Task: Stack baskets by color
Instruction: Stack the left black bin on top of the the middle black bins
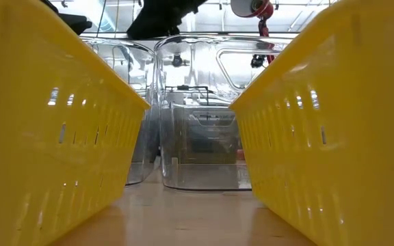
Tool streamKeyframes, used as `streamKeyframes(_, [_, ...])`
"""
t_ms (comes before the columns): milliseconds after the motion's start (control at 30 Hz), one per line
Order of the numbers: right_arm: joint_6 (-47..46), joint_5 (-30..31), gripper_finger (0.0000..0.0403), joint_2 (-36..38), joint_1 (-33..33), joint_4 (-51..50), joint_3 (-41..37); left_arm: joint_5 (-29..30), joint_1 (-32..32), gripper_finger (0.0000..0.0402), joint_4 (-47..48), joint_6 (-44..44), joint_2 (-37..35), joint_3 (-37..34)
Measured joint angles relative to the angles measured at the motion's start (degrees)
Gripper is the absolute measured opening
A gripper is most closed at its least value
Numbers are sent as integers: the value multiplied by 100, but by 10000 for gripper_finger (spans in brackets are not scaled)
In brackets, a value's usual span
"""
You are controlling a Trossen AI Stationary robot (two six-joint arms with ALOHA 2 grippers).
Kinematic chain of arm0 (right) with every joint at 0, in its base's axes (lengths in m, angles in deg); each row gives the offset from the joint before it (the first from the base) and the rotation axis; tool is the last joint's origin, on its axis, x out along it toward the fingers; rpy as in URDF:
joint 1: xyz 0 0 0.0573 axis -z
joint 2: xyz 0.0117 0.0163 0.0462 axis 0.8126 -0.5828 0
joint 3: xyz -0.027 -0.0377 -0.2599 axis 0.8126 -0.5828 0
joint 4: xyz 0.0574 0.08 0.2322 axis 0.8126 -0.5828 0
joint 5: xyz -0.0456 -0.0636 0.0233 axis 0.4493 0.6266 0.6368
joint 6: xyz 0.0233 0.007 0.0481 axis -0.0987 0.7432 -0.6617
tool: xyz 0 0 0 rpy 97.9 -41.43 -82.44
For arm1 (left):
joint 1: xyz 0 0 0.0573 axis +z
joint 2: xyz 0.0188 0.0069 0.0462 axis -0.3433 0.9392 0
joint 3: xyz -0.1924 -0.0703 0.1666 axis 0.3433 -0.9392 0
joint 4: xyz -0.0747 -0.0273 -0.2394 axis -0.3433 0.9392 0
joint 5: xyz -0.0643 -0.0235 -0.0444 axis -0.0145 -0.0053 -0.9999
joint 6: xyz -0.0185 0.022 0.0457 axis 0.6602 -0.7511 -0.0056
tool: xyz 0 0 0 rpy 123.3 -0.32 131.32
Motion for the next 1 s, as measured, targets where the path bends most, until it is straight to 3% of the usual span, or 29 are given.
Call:
streamKeyframes(700, [-399,-180,97,-9,62,473,-1523,0,0,34,-1,2,0,-2])
streamKeyframes(1000, [-301,-117,96,-11,40,-35,-690,2,0,29,0,2,0,-2])
